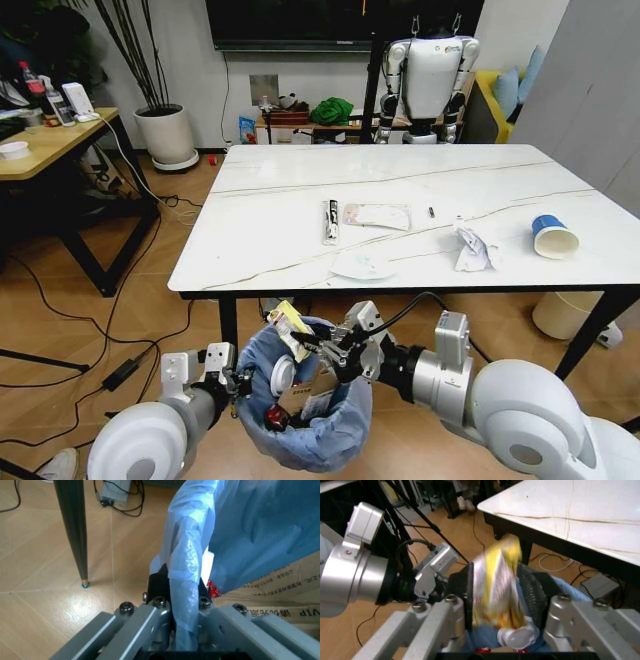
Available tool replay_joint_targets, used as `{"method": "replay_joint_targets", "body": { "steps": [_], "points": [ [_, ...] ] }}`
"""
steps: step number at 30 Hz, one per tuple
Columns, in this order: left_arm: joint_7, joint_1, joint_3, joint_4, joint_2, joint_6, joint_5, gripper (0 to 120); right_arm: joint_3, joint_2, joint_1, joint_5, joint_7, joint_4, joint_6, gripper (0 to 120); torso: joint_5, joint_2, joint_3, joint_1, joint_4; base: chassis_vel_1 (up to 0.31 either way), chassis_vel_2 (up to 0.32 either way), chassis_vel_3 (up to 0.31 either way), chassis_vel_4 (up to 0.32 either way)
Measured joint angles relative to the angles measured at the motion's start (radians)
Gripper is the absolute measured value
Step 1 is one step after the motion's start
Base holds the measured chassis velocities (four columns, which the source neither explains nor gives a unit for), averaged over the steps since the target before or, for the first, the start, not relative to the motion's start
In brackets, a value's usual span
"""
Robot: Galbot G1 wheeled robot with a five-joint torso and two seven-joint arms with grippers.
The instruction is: Pick up the trash bin and place the trash from the table into it.
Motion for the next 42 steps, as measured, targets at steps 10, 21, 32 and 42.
{"method": "replay_joint_targets", "body": {
  "steps": [10,21,32,42],
  "points": [
    [0.002,0.0,0.006,0.0,0.005,0.0,-0.003,0,0.015,0.0,-0.016,-0.008,0.001,-0.007,-0.004,66,0.0001,0.0,0.0,0.0,0.0,0.0,0.0,0.0,0.0],
    [0.026,0.07,-0.068,-0.033,0.017,0.0,0.005,0,0.149,-0.005,0.05,0.048,0.047,-0.062,0.023,99,0.0001,0.0,0.0,0.0,0.0001,0.0,0.0,0.0,0.0],
    [0.044,0.116,-0.141,-0.071,0.018,0.0,0.008,0,0.14,0.033,0.284,0.132,0.176,-0.243,0.045,100,0.0,0.0,0.0,0.0,0.0001,0.0,0.0,0.0,0.0],
    [0.05,0.111,-0.145,-0.068,0.024,0.0,0.002,0,0.004,0.086,0.443,0.153,0.236,-0.4,0.011,100,-0.0001,0.0,0.0,0.0,0.0003,0.0,0.0,0.0,0.0]
  ]
}}
